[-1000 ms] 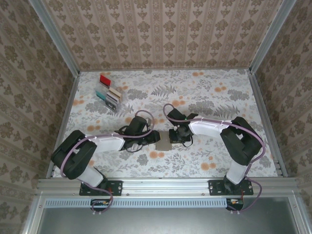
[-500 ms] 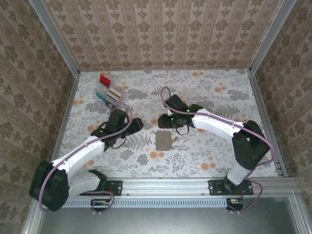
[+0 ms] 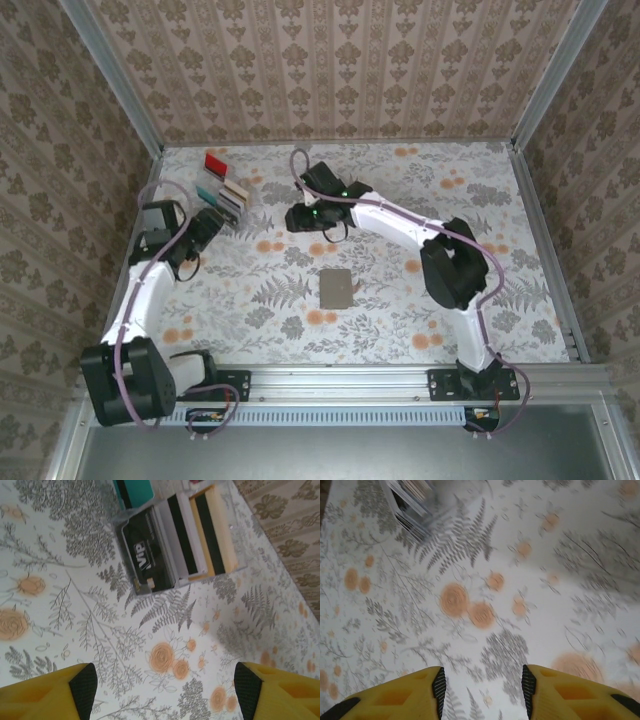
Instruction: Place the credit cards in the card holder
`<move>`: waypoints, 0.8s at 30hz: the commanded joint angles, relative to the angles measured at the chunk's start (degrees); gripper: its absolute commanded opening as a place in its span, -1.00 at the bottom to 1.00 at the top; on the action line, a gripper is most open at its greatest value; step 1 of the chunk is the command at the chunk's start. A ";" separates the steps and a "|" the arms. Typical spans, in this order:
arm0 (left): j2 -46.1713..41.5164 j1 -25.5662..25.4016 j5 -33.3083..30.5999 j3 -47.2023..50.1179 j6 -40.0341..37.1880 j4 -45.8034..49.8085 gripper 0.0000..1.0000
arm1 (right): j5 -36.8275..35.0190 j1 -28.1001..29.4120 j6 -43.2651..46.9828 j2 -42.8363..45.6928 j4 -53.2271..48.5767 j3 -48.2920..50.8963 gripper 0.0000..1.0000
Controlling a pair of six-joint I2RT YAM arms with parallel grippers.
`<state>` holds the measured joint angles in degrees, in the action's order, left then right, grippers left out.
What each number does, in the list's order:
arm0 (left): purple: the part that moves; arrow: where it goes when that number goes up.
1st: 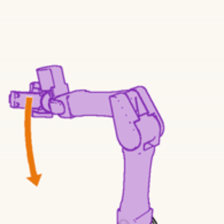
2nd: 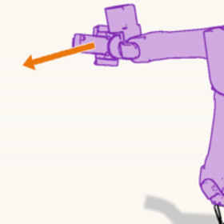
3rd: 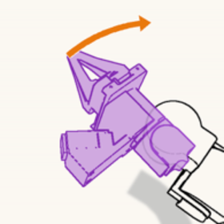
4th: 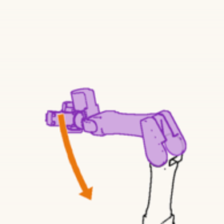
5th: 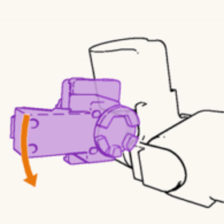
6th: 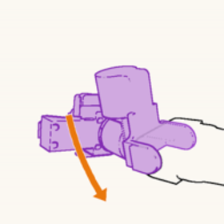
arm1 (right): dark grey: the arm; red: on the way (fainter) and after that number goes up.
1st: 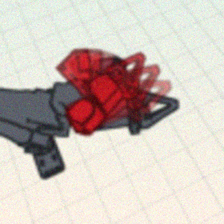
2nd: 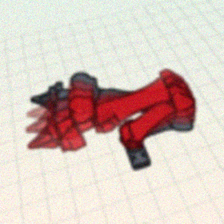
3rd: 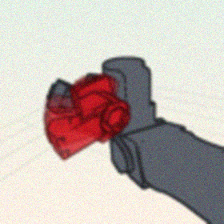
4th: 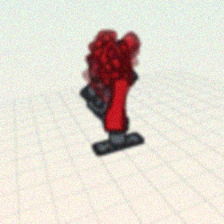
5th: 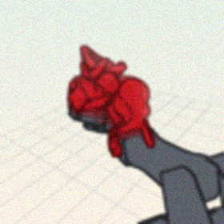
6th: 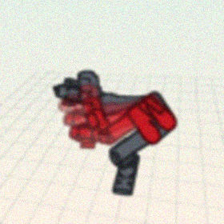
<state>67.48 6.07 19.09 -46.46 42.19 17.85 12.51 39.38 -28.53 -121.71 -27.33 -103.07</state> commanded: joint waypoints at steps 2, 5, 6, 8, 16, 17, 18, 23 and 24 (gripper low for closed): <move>4.95 1.80 4.93 -6.10 -3.11 2.08 0.51 | 2.78 -0.09 1.02 -6.32 -2.37 -9.40 -0.03; 9.30 1.55 6.95 -11.02 -3.78 2.21 0.49 | 3.31 -0.08 0.71 -10.62 -3.16 -15.77 -0.06; 10.86 1.43 7.89 -12.70 -4.40 2.12 0.46 | 3.35 -0.18 0.27 -11.30 -4.57 -16.93 -0.06; 15.55 0.09 8.99 -18.48 -5.64 4.04 0.37 | 3.41 -0.18 -0.29 -10.95 -3.93 -16.72 -0.06; 33.08 -8.05 4.37 -40.72 -4.00 17.32 0.01 | -1.35 -1.81 -2.05 -0.80 -1.31 -4.53 -0.06; 35.32 -8.99 2.46 -43.54 -3.58 19.57 0.00 | -1.77 -2.33 -2.77 1.28 -0.17 -1.42 -0.06; 37.09 -9.77 0.87 -45.70 -3.25 21.26 -0.04 | -2.00 -2.77 -3.25 3.34 0.95 1.26 -0.06; 45.39 -13.19 -4.24 -55.61 -1.93 26.54 -0.16 | -4.68 -3.69 -3.22 12.93 3.18 12.10 -0.06; 46.62 -13.72 -4.97 -57.14 -1.61 27.03 -0.16 | -5.18 -3.69 -3.11 14.39 2.96 13.59 -0.06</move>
<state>111.57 -6.72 18.79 -99.29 39.03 38.04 10.28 35.68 -31.03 -113.23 -26.50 -92.29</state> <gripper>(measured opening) 0.423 0.471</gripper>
